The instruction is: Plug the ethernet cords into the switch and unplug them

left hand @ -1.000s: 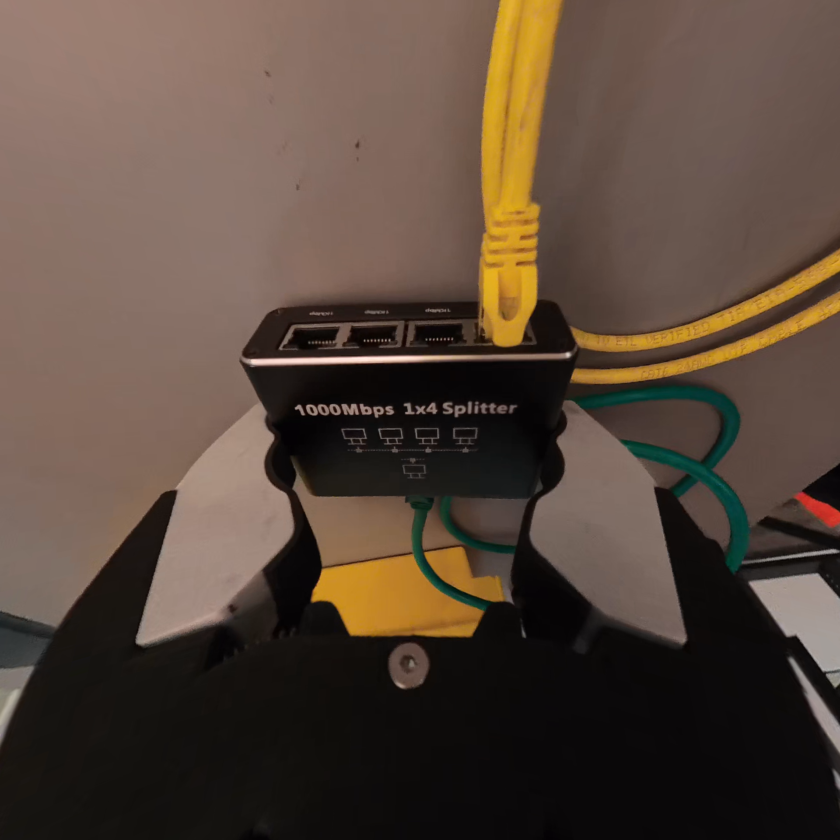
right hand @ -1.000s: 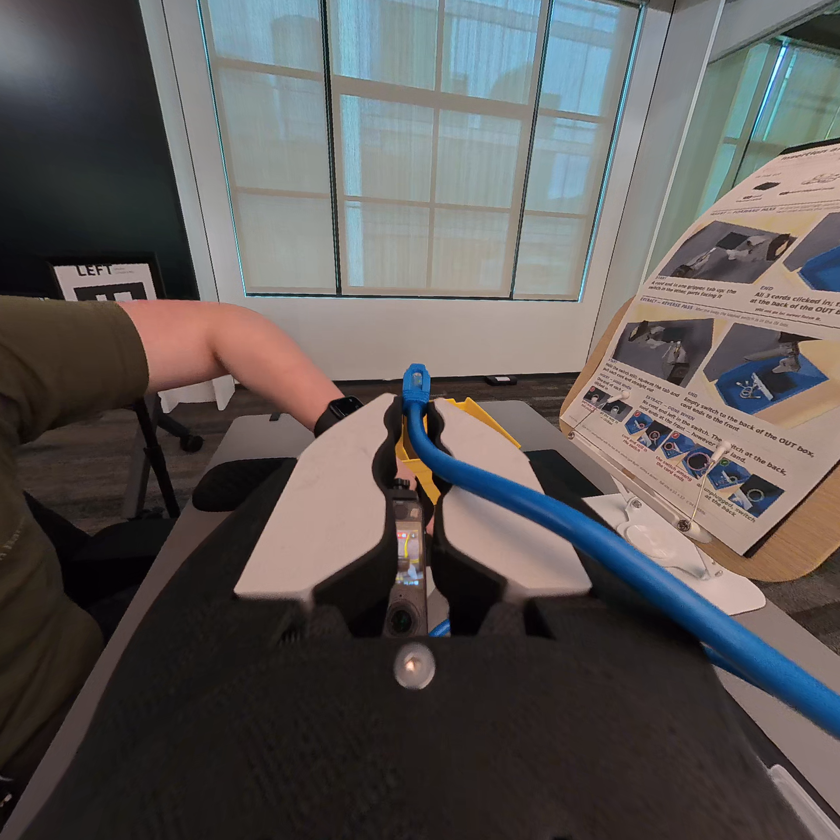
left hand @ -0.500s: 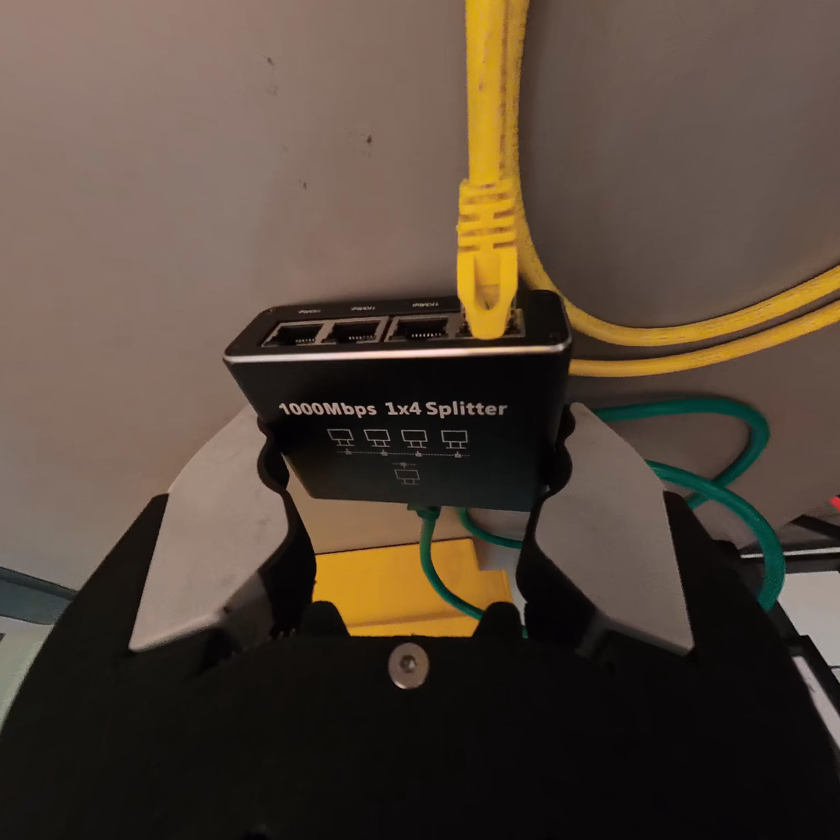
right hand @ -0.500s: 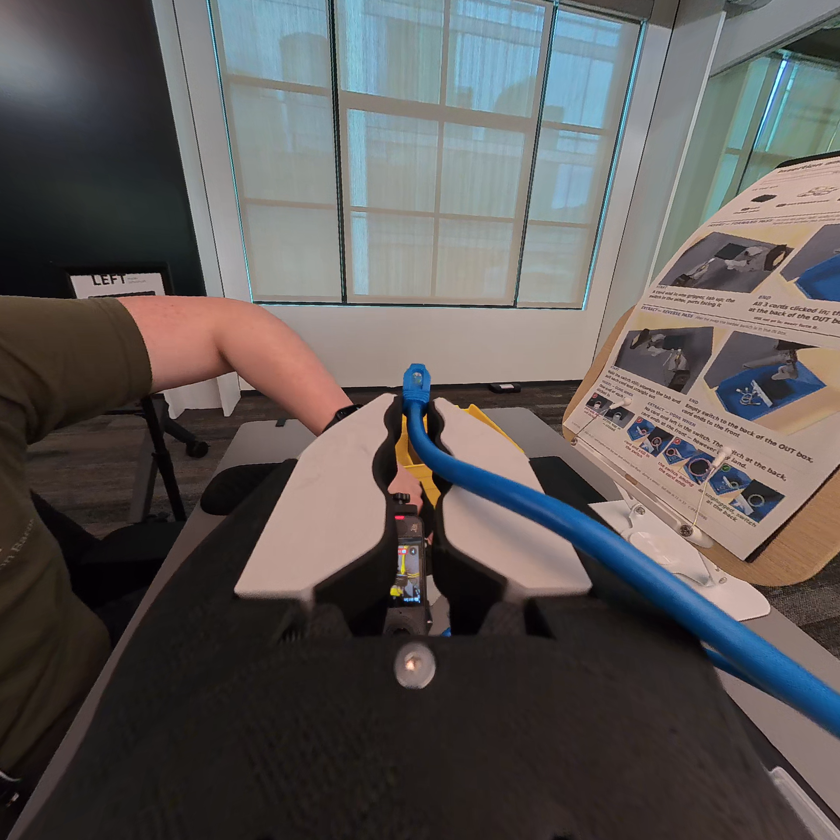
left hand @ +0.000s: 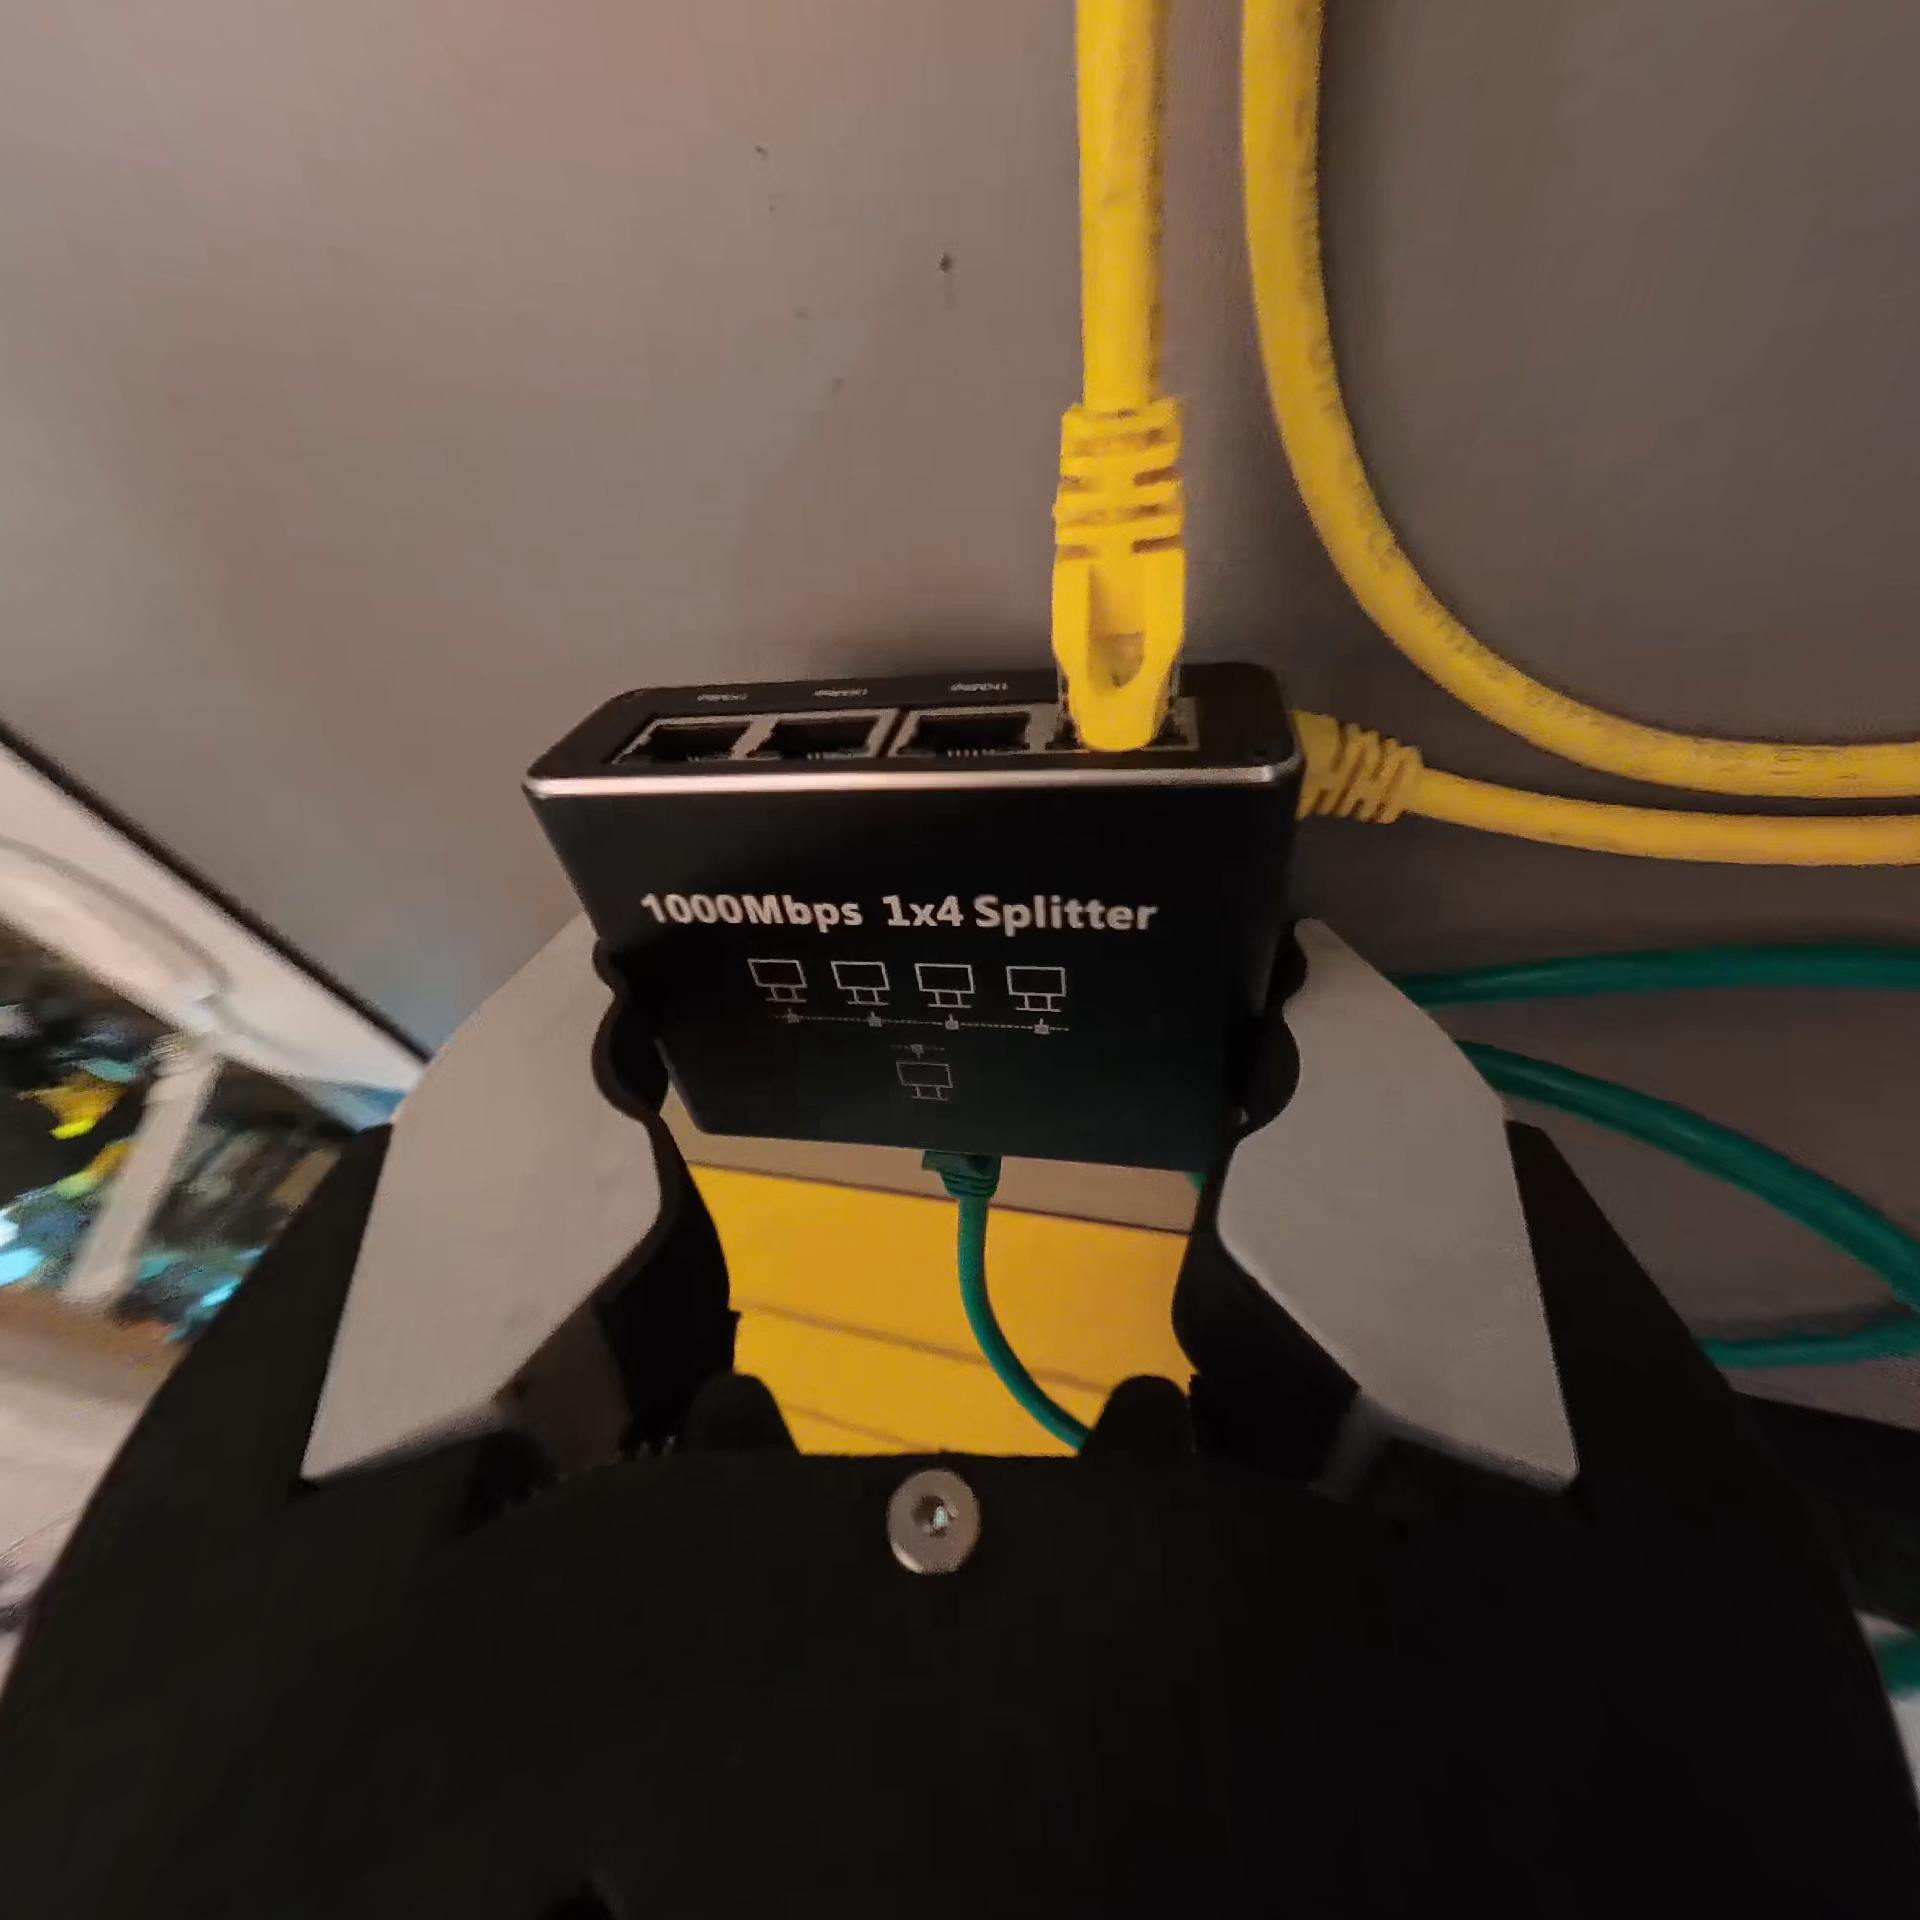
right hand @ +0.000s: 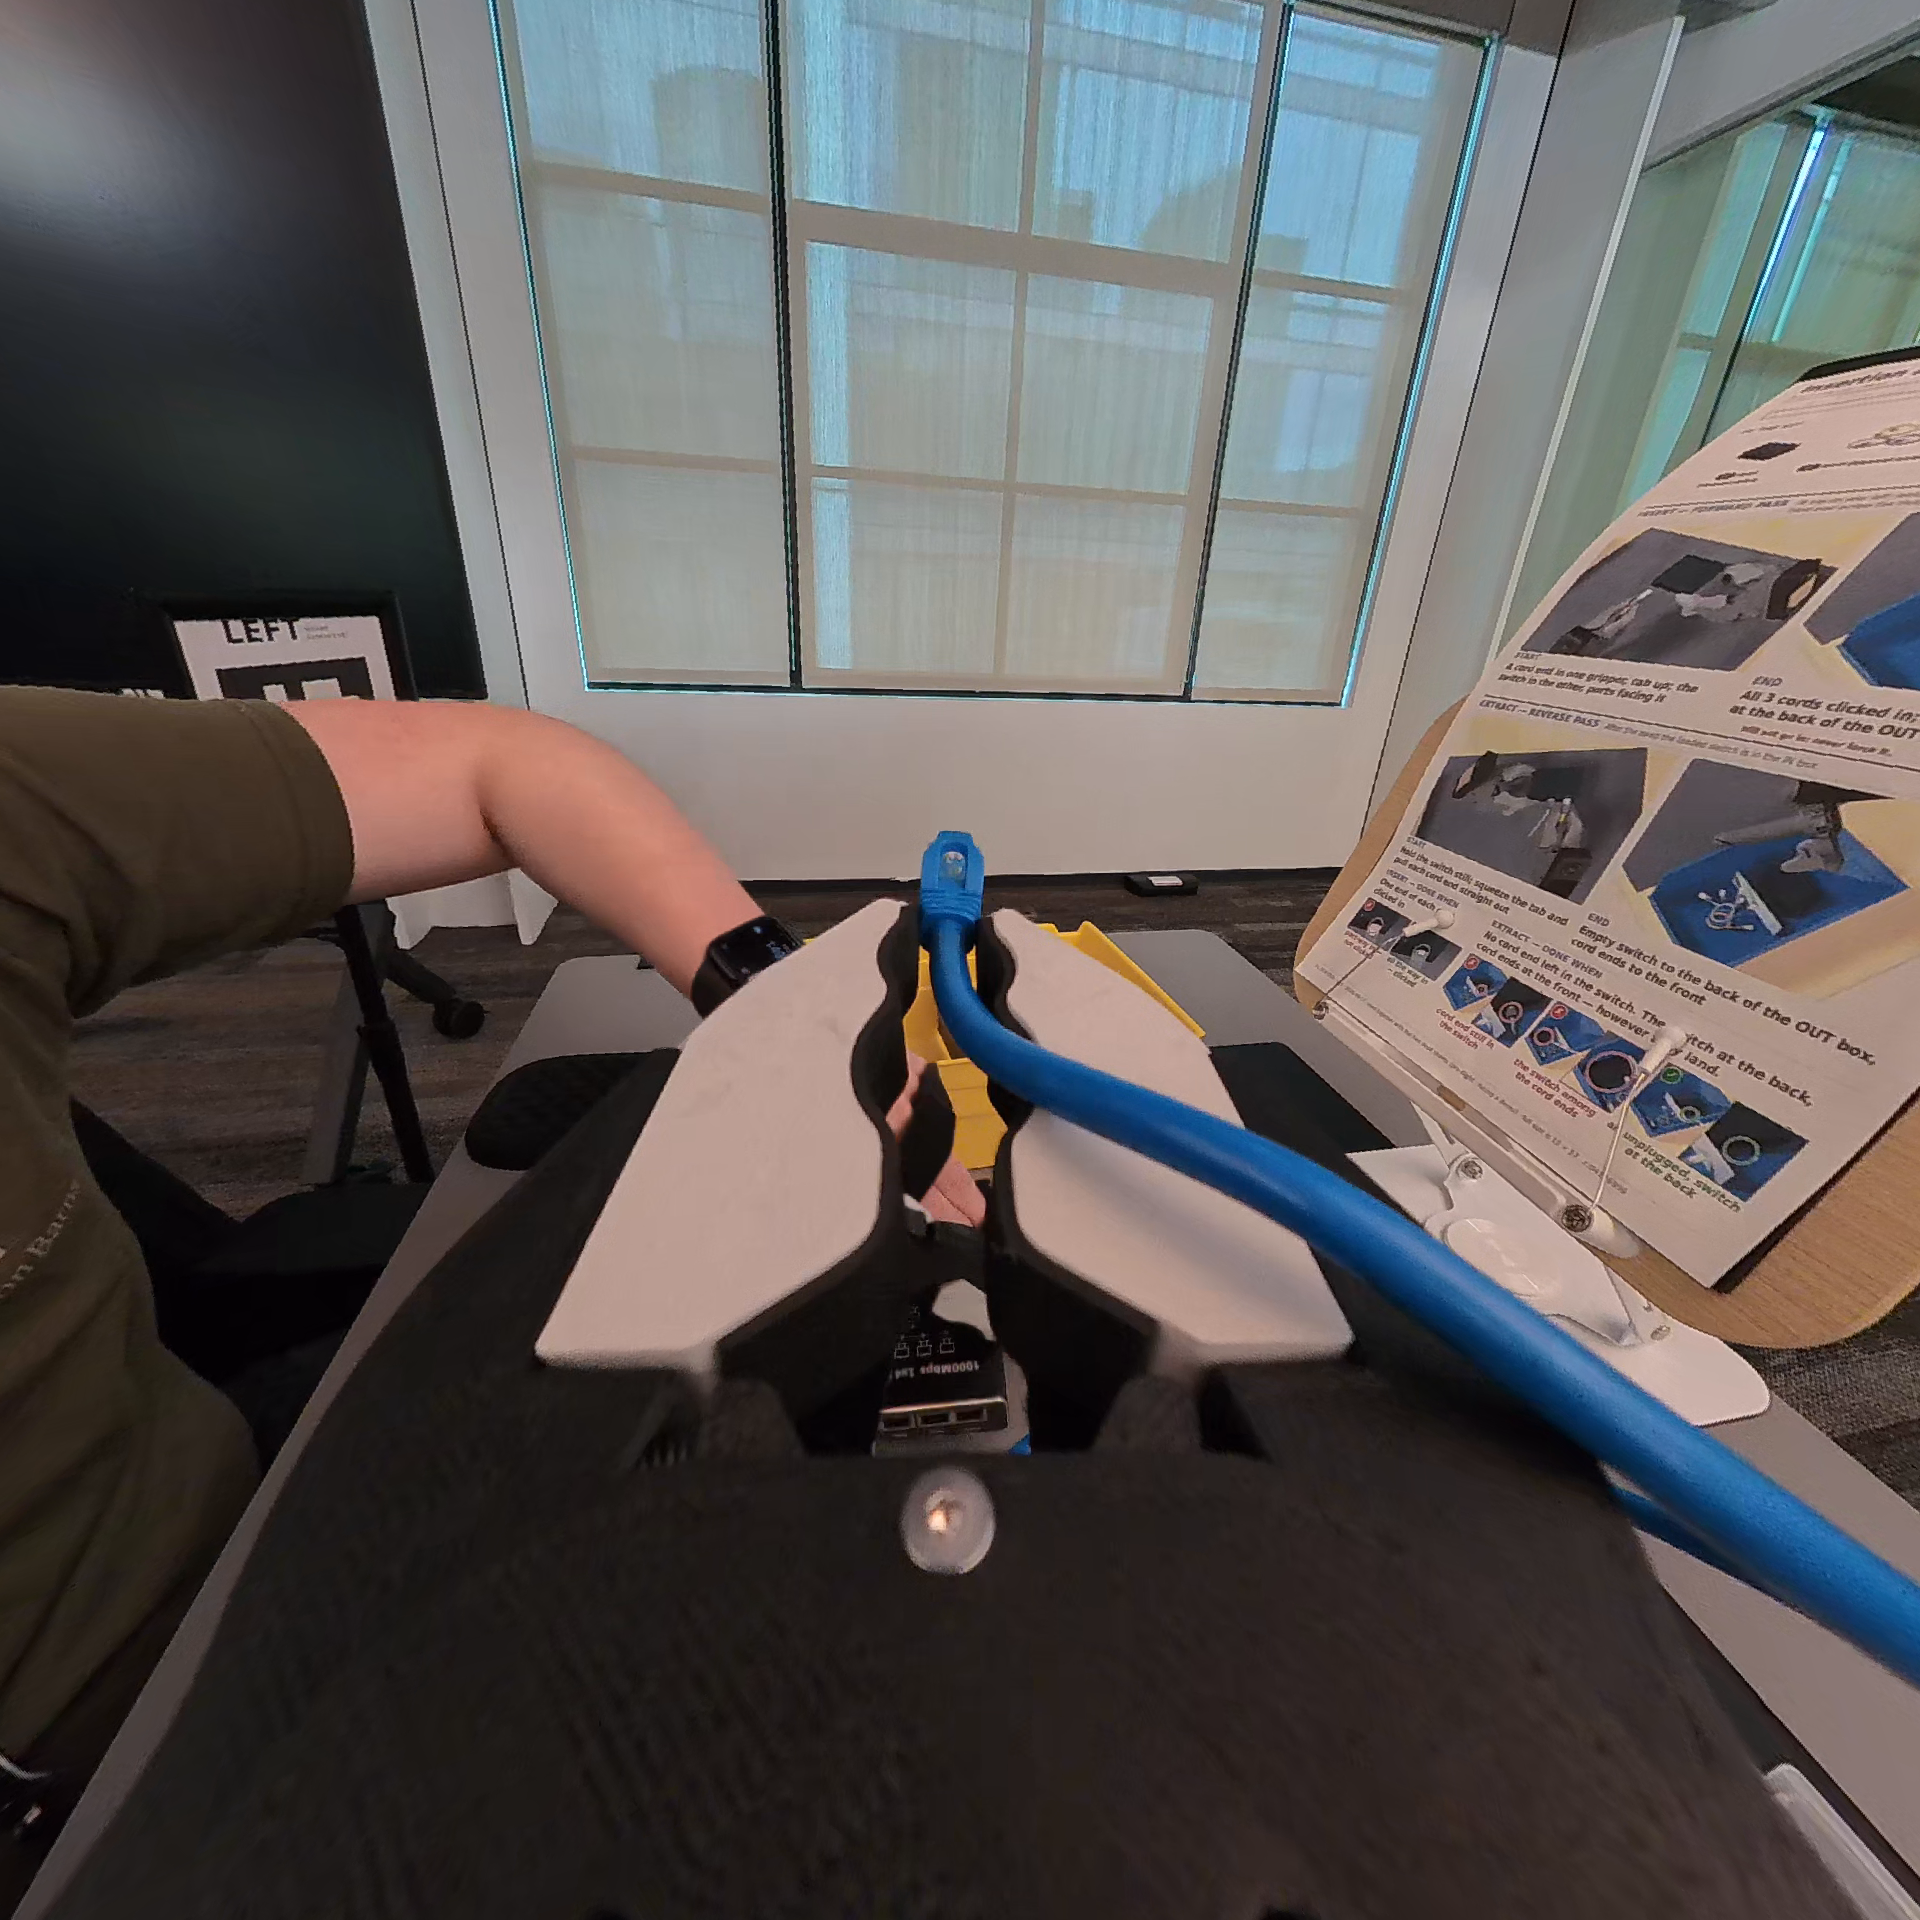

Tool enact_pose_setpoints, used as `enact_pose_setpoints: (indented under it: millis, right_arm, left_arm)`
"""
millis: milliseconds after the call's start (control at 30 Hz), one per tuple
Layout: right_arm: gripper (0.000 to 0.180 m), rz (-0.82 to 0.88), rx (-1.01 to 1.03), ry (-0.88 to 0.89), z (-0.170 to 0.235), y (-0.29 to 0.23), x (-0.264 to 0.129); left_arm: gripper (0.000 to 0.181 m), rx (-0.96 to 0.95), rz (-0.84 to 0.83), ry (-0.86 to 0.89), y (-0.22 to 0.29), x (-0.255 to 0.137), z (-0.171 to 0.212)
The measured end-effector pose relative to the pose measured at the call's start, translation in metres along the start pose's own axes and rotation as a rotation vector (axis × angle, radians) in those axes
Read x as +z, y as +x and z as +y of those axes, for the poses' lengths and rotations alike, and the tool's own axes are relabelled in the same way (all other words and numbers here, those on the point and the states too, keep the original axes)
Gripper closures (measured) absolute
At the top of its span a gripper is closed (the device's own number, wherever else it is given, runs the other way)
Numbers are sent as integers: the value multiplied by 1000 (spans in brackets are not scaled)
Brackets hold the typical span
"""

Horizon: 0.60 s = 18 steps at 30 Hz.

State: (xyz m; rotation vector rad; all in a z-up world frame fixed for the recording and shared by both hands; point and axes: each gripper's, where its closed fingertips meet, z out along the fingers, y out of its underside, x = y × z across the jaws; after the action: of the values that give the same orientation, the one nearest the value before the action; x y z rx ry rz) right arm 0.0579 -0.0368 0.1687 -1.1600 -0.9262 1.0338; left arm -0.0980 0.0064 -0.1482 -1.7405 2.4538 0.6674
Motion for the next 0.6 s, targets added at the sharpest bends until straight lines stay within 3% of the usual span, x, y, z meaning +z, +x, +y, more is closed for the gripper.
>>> enact_pose_setpoints:
  millis: [267,600]
  right_arm:
    - [169,2,1,6,-1,0,0]
    - [169,2,-2,-5,2,0,3]
  left_arm:
    - [70,118,-454,-26,-36,-31,6]
    - [70,71,-833,38,-64,-91,16]
